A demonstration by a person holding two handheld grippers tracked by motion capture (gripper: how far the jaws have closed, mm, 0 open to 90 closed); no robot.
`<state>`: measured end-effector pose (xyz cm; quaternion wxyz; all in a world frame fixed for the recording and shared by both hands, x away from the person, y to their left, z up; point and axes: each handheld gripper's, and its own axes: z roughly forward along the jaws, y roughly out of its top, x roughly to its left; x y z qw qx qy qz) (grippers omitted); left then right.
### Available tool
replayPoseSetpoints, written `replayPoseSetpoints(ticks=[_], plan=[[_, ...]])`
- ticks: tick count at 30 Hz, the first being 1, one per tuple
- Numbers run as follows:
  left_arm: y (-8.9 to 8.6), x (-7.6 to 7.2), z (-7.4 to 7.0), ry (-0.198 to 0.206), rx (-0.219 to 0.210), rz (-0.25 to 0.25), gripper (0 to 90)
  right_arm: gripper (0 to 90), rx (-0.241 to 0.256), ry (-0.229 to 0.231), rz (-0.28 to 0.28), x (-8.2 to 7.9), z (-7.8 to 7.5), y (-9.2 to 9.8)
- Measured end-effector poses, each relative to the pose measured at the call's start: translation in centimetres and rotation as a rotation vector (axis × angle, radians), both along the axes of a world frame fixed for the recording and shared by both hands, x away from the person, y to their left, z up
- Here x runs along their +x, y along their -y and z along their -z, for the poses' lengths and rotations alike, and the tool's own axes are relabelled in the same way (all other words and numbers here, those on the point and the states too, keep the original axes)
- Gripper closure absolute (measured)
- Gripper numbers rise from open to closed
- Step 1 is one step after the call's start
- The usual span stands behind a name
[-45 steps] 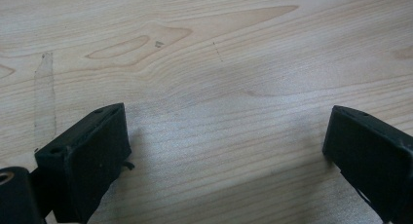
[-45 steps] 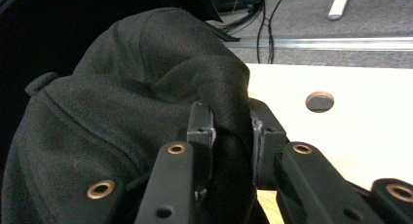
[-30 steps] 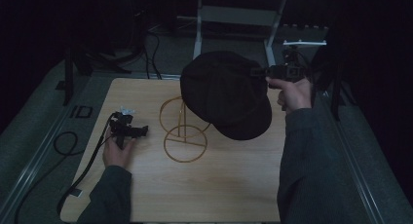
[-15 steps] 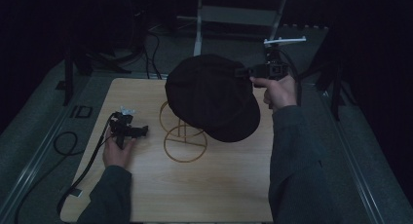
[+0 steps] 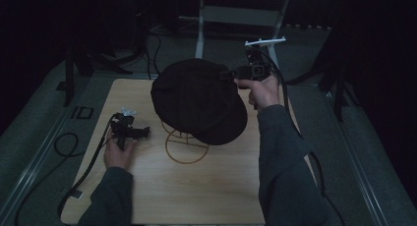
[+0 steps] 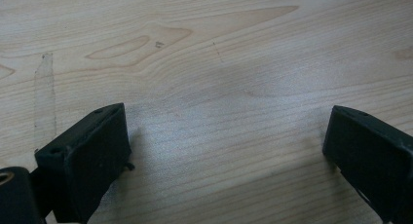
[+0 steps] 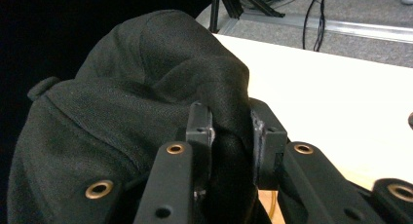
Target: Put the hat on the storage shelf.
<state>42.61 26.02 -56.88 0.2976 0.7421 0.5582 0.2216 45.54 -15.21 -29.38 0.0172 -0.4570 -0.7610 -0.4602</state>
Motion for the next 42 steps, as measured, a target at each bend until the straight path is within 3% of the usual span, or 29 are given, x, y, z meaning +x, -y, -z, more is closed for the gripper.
replayPoseSetpoints(ticks=[5, 13, 18, 20, 24, 31, 35, 42], plan=[[0.0, 0.0, 0.0, 0.0, 0.0, 0.0, 2.7, 74.4, -0.013, -0.023, -0.02, 0.5, 1.1, -1.3], [0.0, 0.0, 0.0, -0.001, 0.0, 0.0, 2.7, 73.2, -0.117, -0.025, -0.034, 0.7, 2.6, -3.1], [0.0, 0.0, 0.0, 0.0, 0.001, 0.0, 2.7, 70.1, -0.137, -0.025, -0.047, 0.8, 3.3, -3.7], [0.0, 0.0, 0.0, -0.001, 0.002, 0.001, 2.7, 72.7, -0.131, -0.025, -0.035, 0.9, 3.3, -3.8], [0.0, 0.0, 0.0, -0.001, 0.002, 0.001, 2.7, 67.2, -0.203, -0.011, -0.009, 1.0, 3.8, -3.9], [0.0, 0.0, 0.0, -0.001, 0.0, 0.0, 2.7, 60.4, -0.254, 0.012, 0.043, 1.2, 4.0, -3.4], [0.0, 0.0, 0.0, -0.001, 0.0, 0.0, 2.7, 57.9, -0.273, 0.018, 0.03, 1.1, 4.0, -3.2], [0.0, 0.0, 0.0, 0.0, 0.0, 0.0, 2.7, 54.7, -0.362, 0.027, -0.017, 0.9, 4.6, -3.7]])
